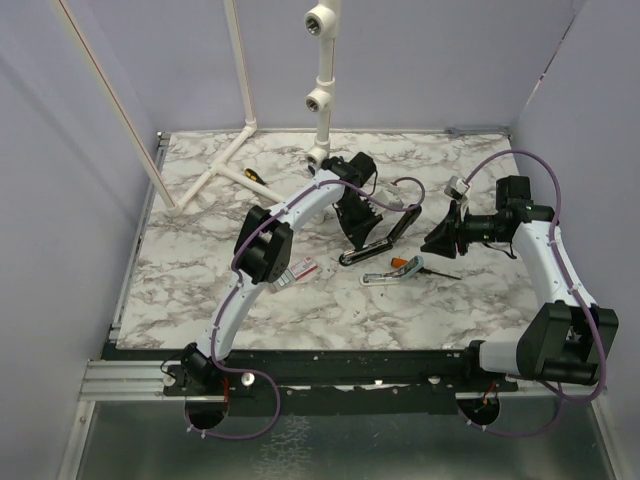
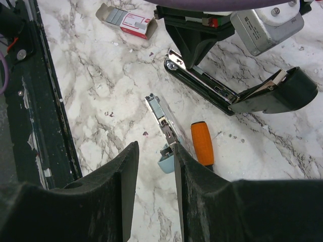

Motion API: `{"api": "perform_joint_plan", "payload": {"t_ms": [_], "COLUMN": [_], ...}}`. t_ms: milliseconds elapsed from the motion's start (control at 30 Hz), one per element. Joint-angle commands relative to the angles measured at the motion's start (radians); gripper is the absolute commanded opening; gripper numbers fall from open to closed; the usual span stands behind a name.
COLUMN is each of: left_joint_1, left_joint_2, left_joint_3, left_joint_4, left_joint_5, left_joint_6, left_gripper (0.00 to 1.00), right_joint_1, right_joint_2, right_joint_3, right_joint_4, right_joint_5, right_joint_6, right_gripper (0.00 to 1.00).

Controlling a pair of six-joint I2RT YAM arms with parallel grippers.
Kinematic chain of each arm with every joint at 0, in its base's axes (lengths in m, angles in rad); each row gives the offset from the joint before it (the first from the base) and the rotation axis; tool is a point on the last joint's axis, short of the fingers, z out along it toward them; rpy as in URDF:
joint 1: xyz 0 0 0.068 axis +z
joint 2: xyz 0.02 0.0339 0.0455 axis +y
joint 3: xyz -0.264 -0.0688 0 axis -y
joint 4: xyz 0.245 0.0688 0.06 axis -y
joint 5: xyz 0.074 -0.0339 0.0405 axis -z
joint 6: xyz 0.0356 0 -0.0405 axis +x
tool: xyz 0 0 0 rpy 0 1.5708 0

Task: Load the staples into the stapler
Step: Pick up the stapler.

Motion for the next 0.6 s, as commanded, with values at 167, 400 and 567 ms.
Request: {"api": "perform_joint_plan", "payload": {"t_ms": [167,400,567], "left_joint_1": [0.018,0.018,0.013], "left_joint_2": [-0.011,-0.046,-0.091], "left_joint_3": [0.025,0.007,-0.025], "left_joint_4": [0.037,0.064,0.095], "left_joint_5": [0.012,-0.020,-0.070], "left_joint_6": [-0.031,-0.035,-0.036], "left_gripper": [0.04,0.00,0.00], "right_joint_1": [-0.005,-0.005,-0.004], "right_joint_2": [0.004,0.007,0.007], "right_joint_3": [0.015,0.015,0.015], "right_joint_4": [-0.018,-0.019,-0.017], "right_joint_5": [-0.012,-0.013,-0.012], "right_joint_6": [-0.007,-0.007,-0.007], "right_gripper": [0.38,0.38,0.38]}}
